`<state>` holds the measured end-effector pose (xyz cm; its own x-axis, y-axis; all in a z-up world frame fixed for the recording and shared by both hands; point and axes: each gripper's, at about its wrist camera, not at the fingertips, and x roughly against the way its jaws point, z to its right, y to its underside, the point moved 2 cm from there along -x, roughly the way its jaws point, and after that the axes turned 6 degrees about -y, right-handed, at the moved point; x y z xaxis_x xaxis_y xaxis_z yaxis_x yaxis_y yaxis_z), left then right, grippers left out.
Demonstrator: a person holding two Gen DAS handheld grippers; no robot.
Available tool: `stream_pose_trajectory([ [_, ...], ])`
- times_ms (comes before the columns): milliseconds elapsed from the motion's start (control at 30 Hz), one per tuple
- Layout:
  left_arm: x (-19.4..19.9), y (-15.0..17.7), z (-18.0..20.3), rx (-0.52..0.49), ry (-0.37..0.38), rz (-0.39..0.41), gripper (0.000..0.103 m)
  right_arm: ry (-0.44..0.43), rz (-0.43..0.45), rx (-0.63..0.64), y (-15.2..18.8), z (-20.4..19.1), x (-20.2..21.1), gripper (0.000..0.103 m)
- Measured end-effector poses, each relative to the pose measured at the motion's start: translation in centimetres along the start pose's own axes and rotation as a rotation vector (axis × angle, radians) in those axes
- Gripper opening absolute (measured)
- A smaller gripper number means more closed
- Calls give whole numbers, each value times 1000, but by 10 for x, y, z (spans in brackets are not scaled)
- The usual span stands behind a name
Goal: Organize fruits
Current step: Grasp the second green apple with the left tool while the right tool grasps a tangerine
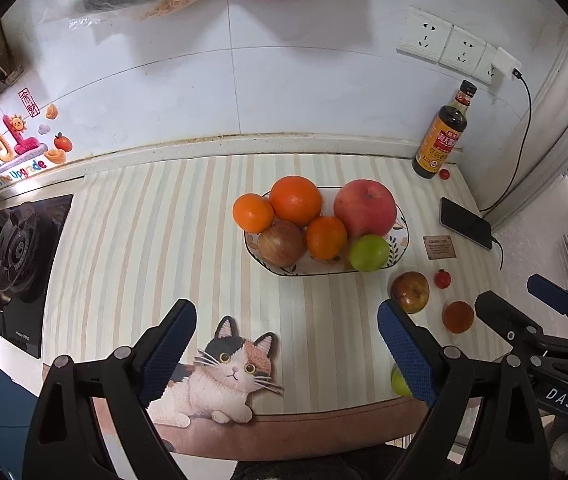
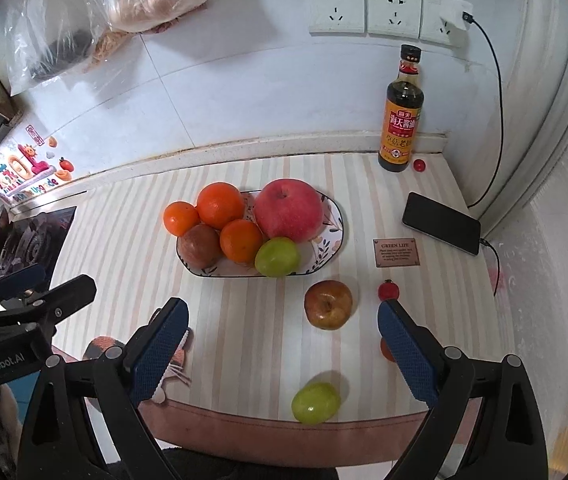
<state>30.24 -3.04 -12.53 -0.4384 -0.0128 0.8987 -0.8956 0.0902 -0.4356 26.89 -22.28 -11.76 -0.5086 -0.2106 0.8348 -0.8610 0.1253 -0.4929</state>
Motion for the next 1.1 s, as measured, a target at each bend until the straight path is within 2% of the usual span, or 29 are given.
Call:
stream_pose_trajectory([
  [267, 0, 4, 6, 5, 7, -8, 93, -34, 11, -18, 1, 3, 9, 98],
  [333, -4, 5, 11, 2, 23, -21, 93, -42, 16, -28, 1, 8, 9, 101],
  [367, -7, 5, 14, -3, 33, -30, 94, -49, 16, -40, 1, 12, 9, 101],
  [400, -12, 5, 19, -11, 42, -44, 101, -54, 10, -59, 2, 19, 7, 101],
  [433, -17, 5, 24, -20, 52, -57, 103, -56, -2, -73, 3, 26, 4, 101],
  [600, -52, 14, 52, -81, 42, -124, 103, -63, -134, -186, 27, 74, -30, 101],
  [767, -93, 35, 82, -170, 43, -246, 103, -76, -307, -364, 84, 132, -84, 101],
  [833, -107, 45, 95, -209, 39, -282, 103, -137, -330, -462, 104, 150, -99, 100],
  [867, -113, 50, 103, -226, 46, -302, 102, -155, -328, -509, 111, 158, -104, 97],
  [900, -116, 53, 110, -243, 59, -318, 102, -161, -329, -535, 116, 164, -107, 87],
  [967, -123, 62, 129, -300, 88, -346, 102, -170, -318, -592, 125, 178, -111, 77],
  [1100, -130, 82, 172, -450, 150, -386, 102, -153, -275, -617, 130, 196, -106, 69],
])
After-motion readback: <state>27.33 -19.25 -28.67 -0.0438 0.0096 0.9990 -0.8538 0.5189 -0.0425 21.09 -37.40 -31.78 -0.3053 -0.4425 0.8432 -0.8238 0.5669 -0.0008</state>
